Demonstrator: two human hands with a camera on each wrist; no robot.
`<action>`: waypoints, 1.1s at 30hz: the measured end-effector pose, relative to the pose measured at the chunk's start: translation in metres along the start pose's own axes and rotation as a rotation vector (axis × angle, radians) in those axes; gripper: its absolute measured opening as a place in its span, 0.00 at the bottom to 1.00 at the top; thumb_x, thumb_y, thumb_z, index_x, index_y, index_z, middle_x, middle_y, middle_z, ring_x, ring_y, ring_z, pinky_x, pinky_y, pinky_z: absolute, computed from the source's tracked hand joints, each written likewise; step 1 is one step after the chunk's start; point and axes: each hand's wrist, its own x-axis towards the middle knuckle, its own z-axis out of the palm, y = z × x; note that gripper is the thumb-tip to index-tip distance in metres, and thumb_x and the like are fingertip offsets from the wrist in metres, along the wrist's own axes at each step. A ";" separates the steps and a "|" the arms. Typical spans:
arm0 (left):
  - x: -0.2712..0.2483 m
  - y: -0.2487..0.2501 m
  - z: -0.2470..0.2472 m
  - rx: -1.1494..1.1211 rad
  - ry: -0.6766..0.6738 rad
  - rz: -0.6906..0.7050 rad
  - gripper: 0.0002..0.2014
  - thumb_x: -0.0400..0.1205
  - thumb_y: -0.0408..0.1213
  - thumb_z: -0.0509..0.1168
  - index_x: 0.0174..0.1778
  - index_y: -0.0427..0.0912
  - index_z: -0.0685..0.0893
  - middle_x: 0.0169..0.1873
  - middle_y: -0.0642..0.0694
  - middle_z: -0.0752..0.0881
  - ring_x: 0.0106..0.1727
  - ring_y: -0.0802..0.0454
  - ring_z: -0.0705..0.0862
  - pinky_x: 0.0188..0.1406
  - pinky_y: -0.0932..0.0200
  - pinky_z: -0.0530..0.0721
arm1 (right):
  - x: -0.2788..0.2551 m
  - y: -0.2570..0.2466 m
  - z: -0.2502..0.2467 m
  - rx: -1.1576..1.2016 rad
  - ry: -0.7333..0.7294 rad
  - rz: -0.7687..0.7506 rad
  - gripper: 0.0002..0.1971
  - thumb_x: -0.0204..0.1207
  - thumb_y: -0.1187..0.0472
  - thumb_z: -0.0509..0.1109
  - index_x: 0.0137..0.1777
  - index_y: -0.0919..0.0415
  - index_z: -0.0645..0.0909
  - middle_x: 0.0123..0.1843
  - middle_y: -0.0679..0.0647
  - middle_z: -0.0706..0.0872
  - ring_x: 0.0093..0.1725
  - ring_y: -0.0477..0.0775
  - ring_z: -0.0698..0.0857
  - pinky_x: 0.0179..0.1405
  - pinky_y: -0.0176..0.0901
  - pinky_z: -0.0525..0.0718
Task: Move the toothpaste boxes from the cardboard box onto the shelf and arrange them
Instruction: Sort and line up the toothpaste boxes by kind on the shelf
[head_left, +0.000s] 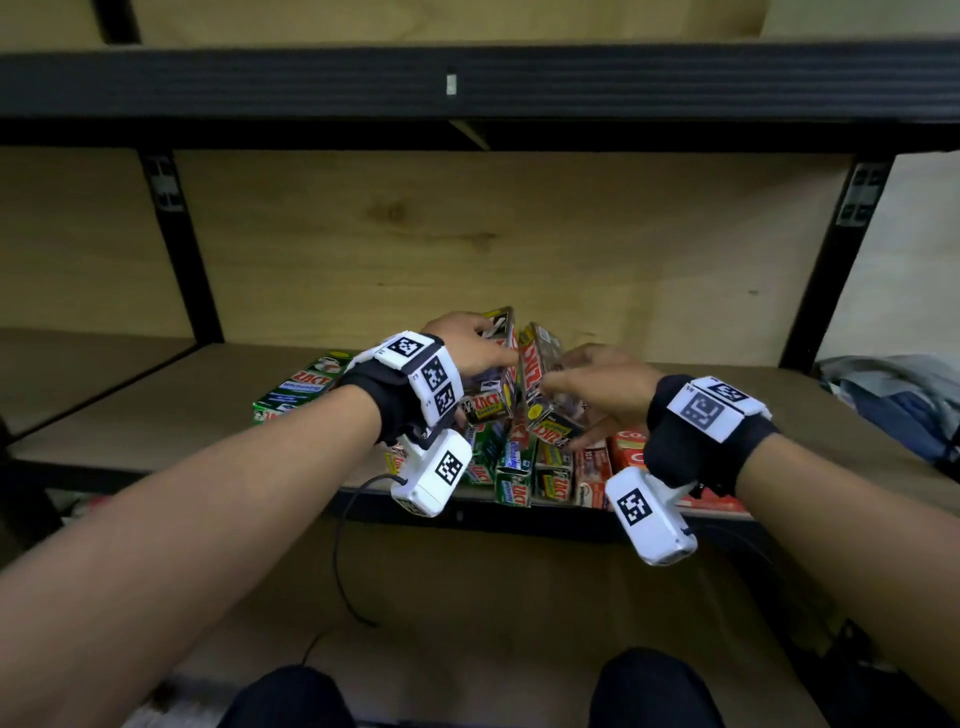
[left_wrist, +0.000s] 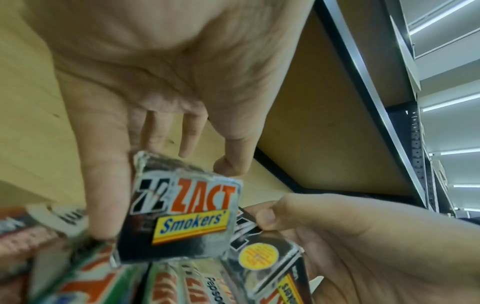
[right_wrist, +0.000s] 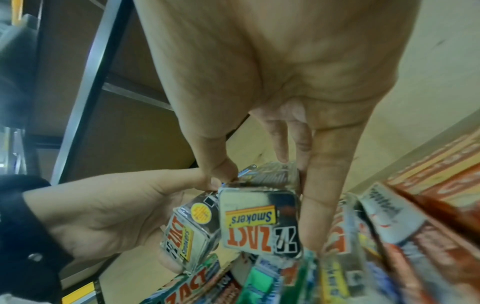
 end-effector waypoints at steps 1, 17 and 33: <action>-0.002 -0.005 -0.008 0.005 0.023 -0.004 0.29 0.75 0.54 0.71 0.73 0.51 0.78 0.67 0.54 0.79 0.67 0.46 0.79 0.59 0.59 0.78 | 0.000 -0.007 0.007 0.013 -0.001 -0.019 0.32 0.78 0.57 0.76 0.79 0.58 0.67 0.60 0.59 0.81 0.55 0.58 0.86 0.42 0.65 0.92; -0.019 -0.133 -0.070 0.193 0.068 -0.158 0.27 0.72 0.54 0.73 0.69 0.55 0.84 0.67 0.55 0.84 0.62 0.52 0.84 0.61 0.62 0.80 | 0.029 -0.076 0.141 0.003 -0.237 -0.026 0.21 0.79 0.54 0.72 0.68 0.64 0.75 0.61 0.63 0.80 0.52 0.67 0.89 0.45 0.61 0.92; -0.008 -0.174 -0.075 0.283 0.076 -0.112 0.18 0.75 0.52 0.73 0.60 0.57 0.89 0.60 0.53 0.88 0.56 0.51 0.85 0.53 0.63 0.80 | 0.070 -0.080 0.193 -0.142 -0.276 0.012 0.12 0.82 0.57 0.70 0.39 0.60 0.76 0.42 0.58 0.83 0.36 0.56 0.83 0.48 0.55 0.90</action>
